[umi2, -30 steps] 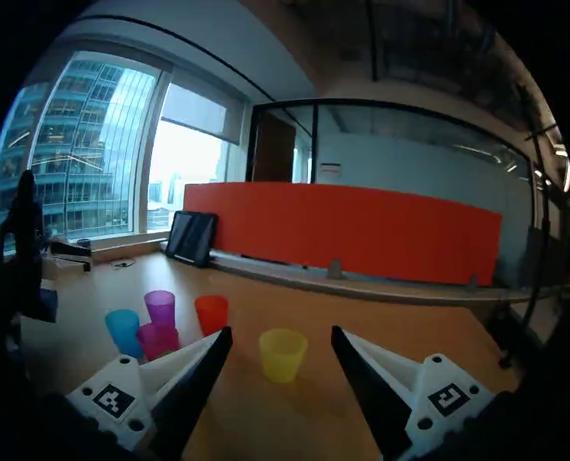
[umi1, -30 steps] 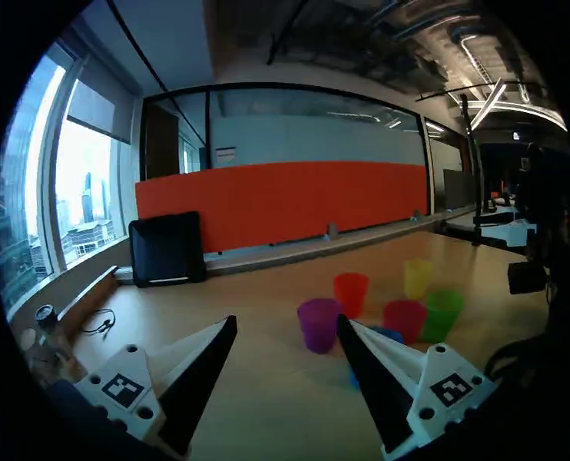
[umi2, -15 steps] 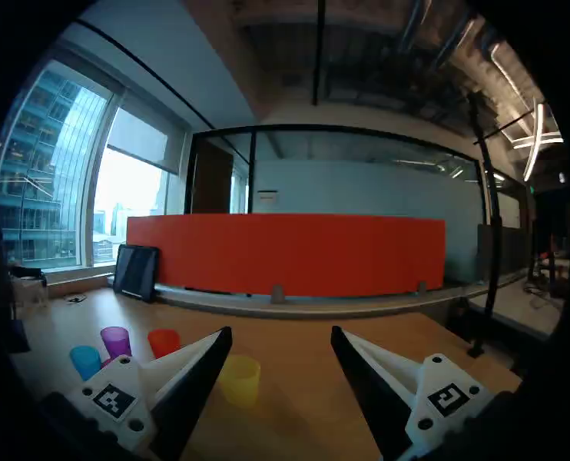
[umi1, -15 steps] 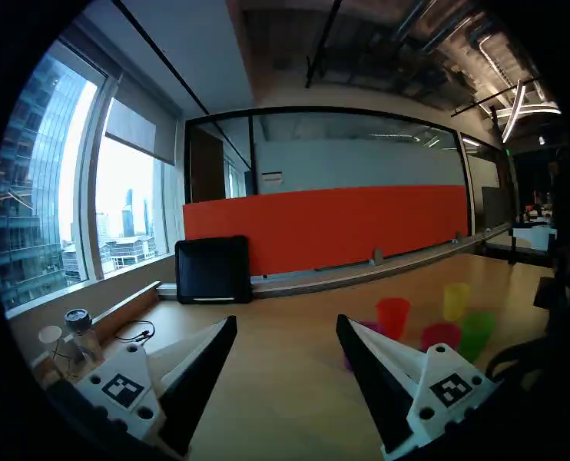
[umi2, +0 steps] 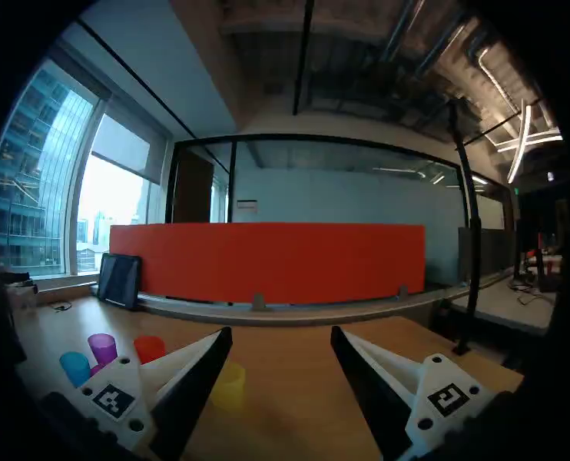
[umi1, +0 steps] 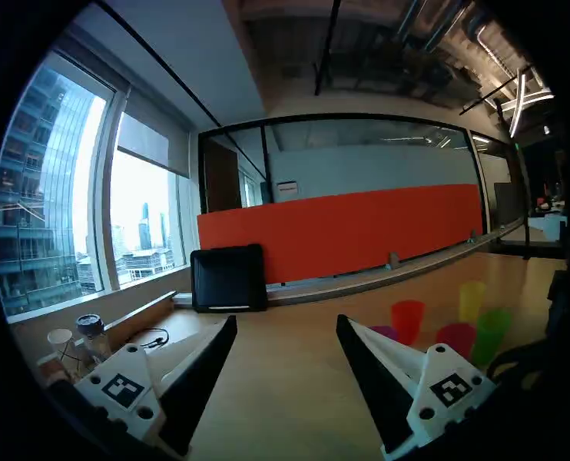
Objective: Pour water
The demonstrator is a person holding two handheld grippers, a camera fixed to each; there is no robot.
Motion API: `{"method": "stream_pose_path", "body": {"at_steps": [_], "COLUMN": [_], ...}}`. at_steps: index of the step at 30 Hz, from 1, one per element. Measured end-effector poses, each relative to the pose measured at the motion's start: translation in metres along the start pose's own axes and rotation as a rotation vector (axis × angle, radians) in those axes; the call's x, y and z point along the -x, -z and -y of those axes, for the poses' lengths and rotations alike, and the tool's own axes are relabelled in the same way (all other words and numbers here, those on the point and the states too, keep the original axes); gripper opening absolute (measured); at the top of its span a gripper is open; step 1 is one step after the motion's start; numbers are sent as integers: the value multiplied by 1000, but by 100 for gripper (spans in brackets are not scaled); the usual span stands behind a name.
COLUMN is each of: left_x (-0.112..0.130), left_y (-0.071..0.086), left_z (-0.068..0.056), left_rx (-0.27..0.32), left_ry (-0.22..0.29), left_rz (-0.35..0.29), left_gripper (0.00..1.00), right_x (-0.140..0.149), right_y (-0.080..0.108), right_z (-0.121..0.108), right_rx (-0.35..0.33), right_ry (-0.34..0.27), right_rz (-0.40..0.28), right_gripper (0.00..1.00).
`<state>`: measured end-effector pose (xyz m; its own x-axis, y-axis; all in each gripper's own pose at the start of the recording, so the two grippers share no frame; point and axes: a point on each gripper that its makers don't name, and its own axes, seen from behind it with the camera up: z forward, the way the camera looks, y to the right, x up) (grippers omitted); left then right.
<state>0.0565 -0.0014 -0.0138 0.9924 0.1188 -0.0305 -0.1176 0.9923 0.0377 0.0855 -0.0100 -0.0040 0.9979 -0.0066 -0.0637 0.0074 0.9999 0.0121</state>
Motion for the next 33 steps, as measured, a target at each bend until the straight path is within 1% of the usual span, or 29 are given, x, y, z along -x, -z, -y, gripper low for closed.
{"method": "stream_pose_path", "body": {"at_steps": [3,6,9,12,15,24,30,33], "left_x": [7,13,17,22,27,44,55,58], "left_y": [-1,0,0,1,-1,-6,-8,-9], "left_z": [-6,-7,-5,-4,-6,-4,-2,-1], "left_rx": [4,4,-12,-21,-14,-13,-12,-10], "left_ry": [12,17,18,31,49,72,101,103], "left_rz": [7,7,4,2,2,9,20,27], "left_gripper": [96,96,96,96,96,96,96,96], "right_x": [-3,-6,-7,-6,-6,-8,-9,-11], "right_y": [2,4,5,5,5,6,6,6], "right_z": [2,2,2,1,-1,6,9,10], "right_rx": [-8,-11,-17,-15,-11,-18,-18,-19], "right_ry": [-6,-21,-35,-41,-44,-37,-39,-39], "right_rz": [-8,-16,-15,-6,-1,-1,1,0], "right_gripper": [100,100,100,100,100,100,100,99]}}
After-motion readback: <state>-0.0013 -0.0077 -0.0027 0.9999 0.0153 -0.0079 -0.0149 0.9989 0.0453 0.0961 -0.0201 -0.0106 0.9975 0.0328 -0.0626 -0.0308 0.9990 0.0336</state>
